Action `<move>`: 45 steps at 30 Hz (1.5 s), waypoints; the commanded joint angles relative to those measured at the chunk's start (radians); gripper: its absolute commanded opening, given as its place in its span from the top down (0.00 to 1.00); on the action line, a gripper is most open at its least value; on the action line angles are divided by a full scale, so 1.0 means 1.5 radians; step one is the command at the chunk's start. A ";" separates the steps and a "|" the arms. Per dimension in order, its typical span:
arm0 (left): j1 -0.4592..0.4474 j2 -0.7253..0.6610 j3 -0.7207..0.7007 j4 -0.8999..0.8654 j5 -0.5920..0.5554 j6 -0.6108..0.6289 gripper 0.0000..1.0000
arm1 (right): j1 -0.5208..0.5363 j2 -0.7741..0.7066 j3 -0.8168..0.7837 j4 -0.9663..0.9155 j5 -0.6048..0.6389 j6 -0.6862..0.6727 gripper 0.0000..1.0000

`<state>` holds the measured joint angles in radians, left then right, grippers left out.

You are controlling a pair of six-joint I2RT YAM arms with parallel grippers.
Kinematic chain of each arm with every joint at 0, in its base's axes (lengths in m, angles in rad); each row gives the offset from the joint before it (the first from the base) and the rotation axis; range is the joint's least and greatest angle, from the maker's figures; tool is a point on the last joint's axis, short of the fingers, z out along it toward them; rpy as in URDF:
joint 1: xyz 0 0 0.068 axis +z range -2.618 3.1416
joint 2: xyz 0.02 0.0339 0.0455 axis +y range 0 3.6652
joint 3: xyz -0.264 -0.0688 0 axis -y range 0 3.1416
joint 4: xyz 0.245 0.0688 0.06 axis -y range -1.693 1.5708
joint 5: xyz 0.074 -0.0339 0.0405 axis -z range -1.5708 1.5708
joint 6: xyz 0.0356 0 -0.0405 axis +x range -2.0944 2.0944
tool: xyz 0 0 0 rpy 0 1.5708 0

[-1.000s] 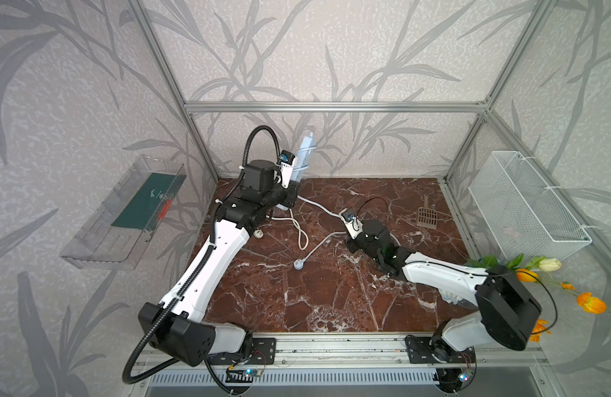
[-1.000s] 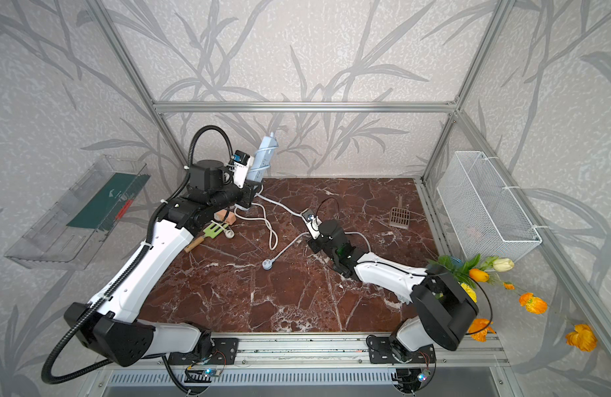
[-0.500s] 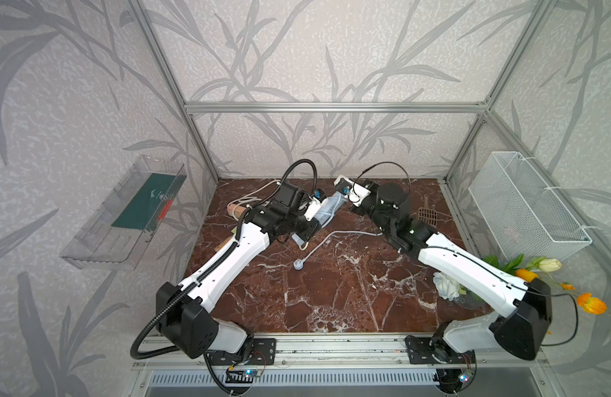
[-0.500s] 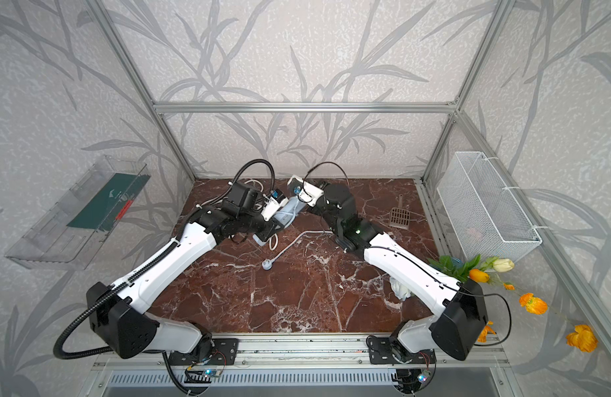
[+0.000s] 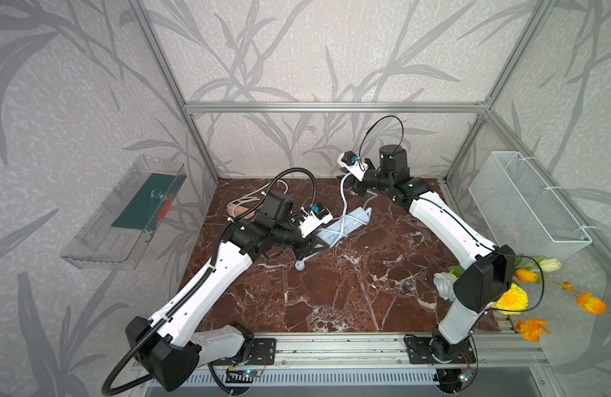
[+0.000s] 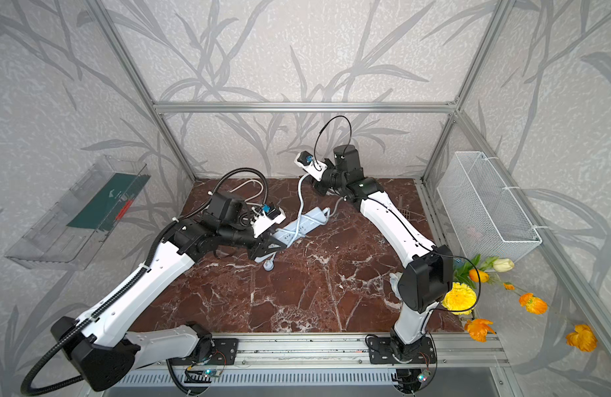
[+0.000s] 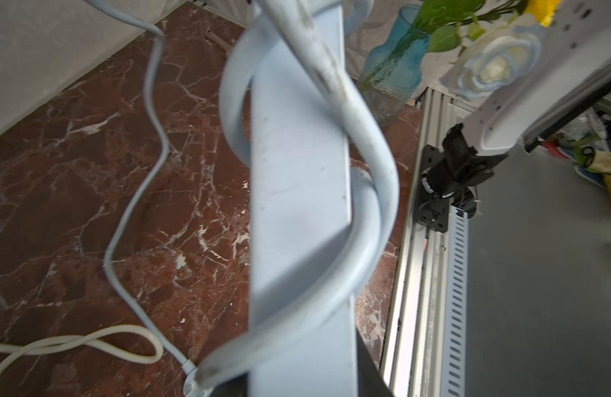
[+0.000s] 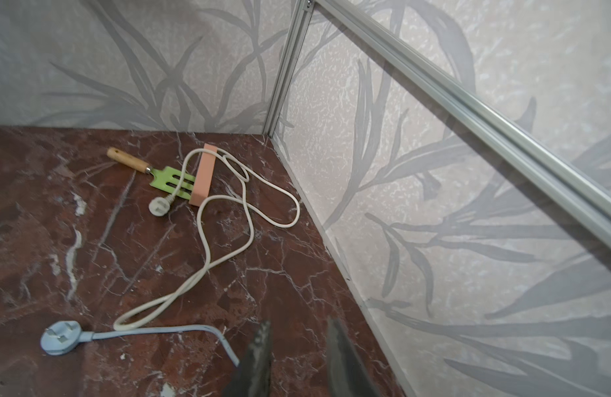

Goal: Wrap the cord around the power strip
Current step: Wrap the power cord around the power strip.

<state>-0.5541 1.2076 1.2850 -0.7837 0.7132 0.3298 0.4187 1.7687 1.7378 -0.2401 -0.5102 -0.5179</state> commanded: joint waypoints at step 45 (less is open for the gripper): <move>0.121 0.043 0.081 0.336 -0.320 -0.292 1.00 | 0.181 -0.037 -0.448 0.396 0.263 0.338 1.00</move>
<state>-0.4183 1.2678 1.3643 -0.4683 0.3592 -0.0071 0.6563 1.7744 1.0519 0.5842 -0.1486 0.1444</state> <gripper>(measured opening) 0.281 0.079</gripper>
